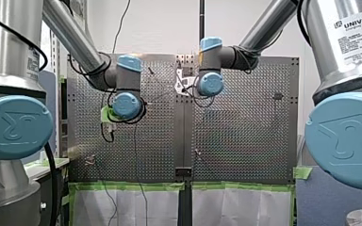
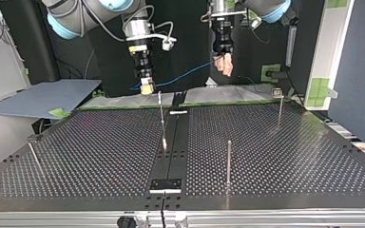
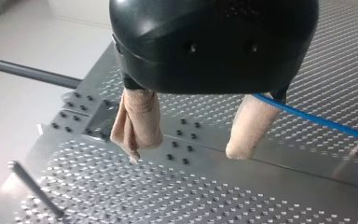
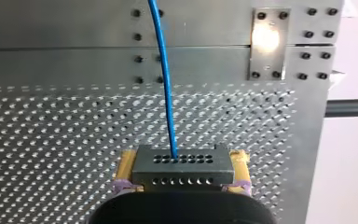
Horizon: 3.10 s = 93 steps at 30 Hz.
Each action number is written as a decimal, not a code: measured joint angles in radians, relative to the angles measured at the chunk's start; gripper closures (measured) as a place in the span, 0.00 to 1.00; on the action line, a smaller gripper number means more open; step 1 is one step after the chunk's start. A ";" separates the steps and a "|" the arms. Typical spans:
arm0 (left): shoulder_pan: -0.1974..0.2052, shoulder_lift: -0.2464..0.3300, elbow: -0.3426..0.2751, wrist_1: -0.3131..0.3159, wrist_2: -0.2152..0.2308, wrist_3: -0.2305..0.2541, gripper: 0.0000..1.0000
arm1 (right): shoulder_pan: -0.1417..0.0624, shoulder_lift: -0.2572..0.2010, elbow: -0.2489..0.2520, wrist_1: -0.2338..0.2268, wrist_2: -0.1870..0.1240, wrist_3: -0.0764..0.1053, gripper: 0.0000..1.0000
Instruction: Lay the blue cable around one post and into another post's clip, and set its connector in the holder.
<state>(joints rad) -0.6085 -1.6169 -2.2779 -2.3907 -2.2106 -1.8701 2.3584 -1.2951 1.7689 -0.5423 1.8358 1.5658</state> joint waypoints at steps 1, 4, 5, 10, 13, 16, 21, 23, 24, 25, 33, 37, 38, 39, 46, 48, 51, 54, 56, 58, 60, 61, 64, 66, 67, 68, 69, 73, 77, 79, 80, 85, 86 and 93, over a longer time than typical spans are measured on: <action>0.010 0.011 0.008 -0.010 0.008 0.000 0.00 | 0.000 -0.001 -0.011 0.011 0.000 -0.001 0.94; 0.034 0.036 0.023 -0.036 0.030 0.001 0.00 | -0.001 -0.004 -0.041 0.041 -0.001 -0.006 0.94; 0.041 0.043 0.026 -0.043 0.037 0.001 0.00 | -0.001 -0.004 -0.049 0.049 -0.001 -0.008 0.94; 0.083 0.085 0.050 -0.085 0.075 -0.010 0.00 | -0.003 -0.005 -0.094 0.094 -0.001 -0.018 0.94; 0.106 0.109 0.068 -0.108 0.085 -0.021 0.00 | -0.005 -0.005 -0.119 0.119 -0.001 -0.021 0.94; 0.126 0.131 0.089 -0.131 0.087 -0.025 0.00 | -0.006 -0.005 -0.145 0.145 -0.001 -0.025 0.94; 0.137 0.148 0.124 -0.167 0.085 -0.027 0.00 | -0.007 -0.005 -0.192 0.192 -0.002 -0.027 0.94; 0.139 0.151 0.140 -0.183 0.083 -0.027 0.00 | -0.008 -0.005 -0.213 0.213 -0.004 -0.028 0.94; 0.140 0.152 0.147 -0.190 0.083 -0.027 0.00 | -0.008 -0.005 -0.223 0.223 -0.006 -0.028 0.94; 0.141 0.154 0.158 -0.200 0.083 -0.027 0.00 | -0.009 -0.005 -0.236 0.236 -0.009 -0.028 0.94; 0.146 0.156 0.233 -0.276 0.082 -0.027 0.00 | -0.012 -0.003 -0.309 0.309 -0.017 -0.052 0.94; 0.152 0.156 0.271 -0.314 0.082 -0.028 0.00 | -0.014 -0.002 -0.344 0.338 -0.027 -0.060 0.94; 0.153 0.156 0.280 -0.322 0.081 -0.028 0.00 | -0.015 -0.002 -0.352 0.342 -0.031 -0.061 0.94; 0.155 0.155 0.287 -0.330 0.081 -0.028 0.00 | -0.015 -0.001 -0.360 0.345 -0.035 -0.061 0.94; 0.178 0.150 0.343 -0.385 0.075 -0.030 0.00 | -0.021 0.003 -0.421 0.376 -0.049 -0.062 0.94; 0.186 0.150 0.356 -0.399 0.076 -0.034 0.00 | -0.023 0.004 -0.436 0.382 -0.053 -0.062 0.94; 0.196 0.148 0.381 -0.423 0.079 -0.042 0.00 | -0.024 0.010 -0.461 0.393 -0.059 -0.062 0.94; 0.211 0.138 0.406 -0.448 0.094 -0.049 0.00 | -0.025 0.022 -0.485 0.407 -0.067 -0.062 0.94; 0.220 0.126 0.422 -0.465 0.105 -0.053 0.00 | -0.025 0.033 -0.501 0.418 -0.072 -0.062 0.94; 0.227 0.111 0.439 -0.481 0.115 -0.056 0.00 | -0.025 0.043 -0.517 0.428 -0.076 -0.062 0.94; 0.234 0.098 0.452 -0.495 0.123 -0.057 0.00 | -0.026 0.050 -0.533 0.433 -0.079 -0.062 0.94; 0.238 0.089 0.462 -0.504 0.126 -0.057 0.00 | -0.025 0.053 -0.544 0.435 -0.081 -0.062 0.94; 0.249 0.065 0.485 -0.528 0.128 -0.055 0.00 | -0.026 0.059 -0.572 0.437 -0.087 -0.063 0.94; 0.254 0.054 0.498 -0.541 0.128 -0.055 0.00 | -0.026 0.061 -0.588 0.438 -0.089 -0.064 0.94; 0.258 0.047 0.506 -0.549 0.129 -0.055 0.00 | -0.027 0.063 -0.598 0.438 -0.090 -0.065 0.94; 0.262 0.043 0.513 -0.555 0.130 -0.055 0.00 | -0.027 0.064 -0.607 0.439 -0.091 -0.065 0.94; 0.266 0.039 0.519 -0.562 0.131 -0.056 0.00 | -0.027 0.066 -0.614 0.439 -0.091 -0.065 0.94; 0.283 0.032 0.555 -0.598 0.135 -0.056 0.00 | -0.028 0.075 -0.642 0.445 -0.094 -0.065 0.94; 0.297 0.031 0.588 -0.630 0.145 -0.054 0.00 | -0.028 0.081 -0.652 0.451 -0.095 -0.065 0.94; 0.308 0.030 0.605 -0.647 0.153 -0.056 0.00 | -0.027 0.084 -0.653 0.453 -0.096 -0.065 0.94; 0.314 0.030 0.612 -0.655 0.157 -0.057 0.00 | -0.027 0.086 -0.653 0.454 -0.095 -0.065 0.94; 0.350 0.020 0.651 -0.691 0.190 -0.083 0.00 | -0.025 0.098 -0.655 0.450 -0.100 -0.067 0.94; 0.358 0.017 0.659 -0.694 0.198 -0.089 0.00 | -0.025 0.101 -0.655 0.449 -0.102 -0.068 0.94; 0.390 -0.028 0.721 -0.690 0.258 -0.116 0.00 | -0.027 0.119 -0.664 0.440 -0.110 -0.070 0.94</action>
<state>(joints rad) -0.2184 -1.6453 -1.5571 -3.0808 -1.9525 -1.9860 2.3311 -1.1766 1.1047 -0.1019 1.7255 1.4961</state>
